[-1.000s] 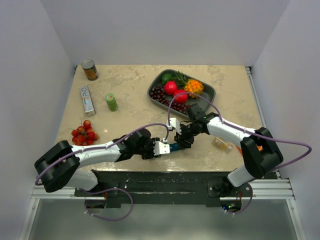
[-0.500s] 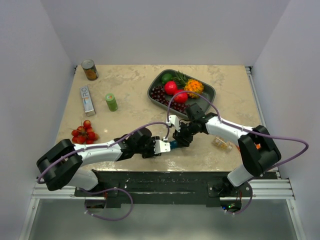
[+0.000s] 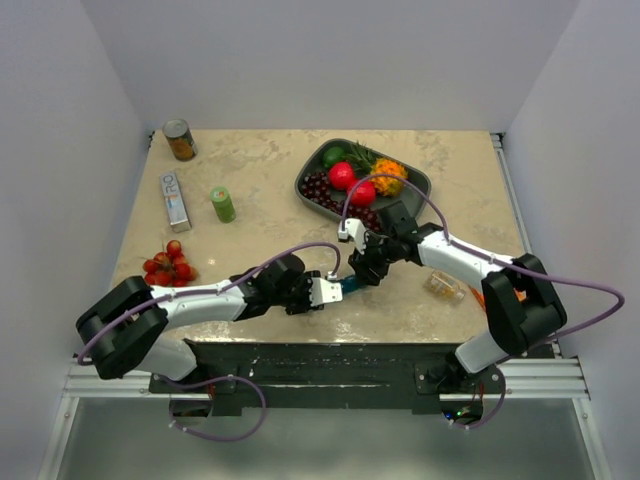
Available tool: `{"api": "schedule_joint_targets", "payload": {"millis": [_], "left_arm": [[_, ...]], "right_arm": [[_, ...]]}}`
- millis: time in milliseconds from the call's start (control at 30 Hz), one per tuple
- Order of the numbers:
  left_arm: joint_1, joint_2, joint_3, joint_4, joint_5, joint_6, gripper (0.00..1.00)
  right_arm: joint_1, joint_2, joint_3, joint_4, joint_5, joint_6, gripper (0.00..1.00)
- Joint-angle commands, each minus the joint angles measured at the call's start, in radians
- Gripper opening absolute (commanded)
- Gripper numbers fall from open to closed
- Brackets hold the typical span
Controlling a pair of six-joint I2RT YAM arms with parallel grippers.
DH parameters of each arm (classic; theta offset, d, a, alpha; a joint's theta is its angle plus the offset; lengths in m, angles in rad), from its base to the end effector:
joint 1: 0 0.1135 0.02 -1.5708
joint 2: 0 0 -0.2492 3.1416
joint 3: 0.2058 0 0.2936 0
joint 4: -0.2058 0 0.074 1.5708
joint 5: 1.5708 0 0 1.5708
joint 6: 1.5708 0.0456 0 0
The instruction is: Sort the pills into containers
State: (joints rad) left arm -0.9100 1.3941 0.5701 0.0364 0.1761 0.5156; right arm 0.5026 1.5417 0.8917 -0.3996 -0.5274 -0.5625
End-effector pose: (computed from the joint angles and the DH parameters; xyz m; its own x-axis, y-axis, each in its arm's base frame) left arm 0.1774 -0.2412 0.1044 0.0423 0.7366 -0.6750 0.9567 0.1649 0.2399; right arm 0.2819 0.1812 0.1381 -0.3038 -0.6928 -0.6540 -0.9432 0.3157 0.1037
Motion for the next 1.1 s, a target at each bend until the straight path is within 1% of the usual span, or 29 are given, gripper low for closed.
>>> {"api": "schedule_joint_targets", "payload": {"millis": [0, 300, 533, 633, 700, 833, 933, 967, 1000, 1033, 1067], "left_arm": [[-0.015, 0.017, 0.033, 0.008, 0.109, 0.009, 0.00], [-0.015, 0.029, 0.043, 0.003, 0.115, 0.009, 0.00], [-0.015, 0.042, 0.051, 0.005, 0.106, 0.004, 0.00], [-0.015, 0.045, 0.054, 0.002, 0.099, 0.003, 0.00], [-0.015, 0.046, 0.054, -0.001, 0.094, 0.003, 0.00], [-0.015, 0.049, 0.054, -0.007, 0.089, 0.003, 0.00], [-0.015, 0.049, 0.056, -0.009, 0.089, 0.004, 0.00], [-0.015, 0.049, 0.056, -0.010, 0.089, 0.006, 0.00], [-0.015, 0.051, 0.059, -0.010, 0.088, 0.004, 0.00], [-0.015, 0.051, 0.059, -0.012, 0.089, 0.004, 0.00], [-0.015, 0.052, 0.060, -0.015, 0.088, 0.006, 0.00]], "right_arm": [[-0.015, -0.031, 0.024, 0.140, 0.041, 0.032, 0.49], [-0.019, -0.003, 0.018, 0.186, 0.096, 0.073, 0.49], [-0.018, 0.044, 0.035, 0.166, 0.098, 0.061, 0.49], [-0.019, 0.037, 0.046, 0.151, 0.093, 0.056, 0.50], [-0.033, 0.014, 0.058, 0.140, 0.080, 0.059, 0.53], [-0.139, -0.049, 0.064, 0.087, -0.100, 0.033, 0.61], [-0.170, -0.104, 0.065, -0.010, -0.258, -0.089, 0.67], [-0.168, -0.114, 0.069, -0.078, -0.316, -0.178, 0.68], [-0.168, -0.115, 0.064, -0.111, -0.339, -0.218, 0.72], [-0.168, -0.111, 0.062, -0.132, -0.345, -0.249, 0.73], [-0.165, -0.103, 0.062, -0.184, -0.355, -0.320, 0.75]]}}
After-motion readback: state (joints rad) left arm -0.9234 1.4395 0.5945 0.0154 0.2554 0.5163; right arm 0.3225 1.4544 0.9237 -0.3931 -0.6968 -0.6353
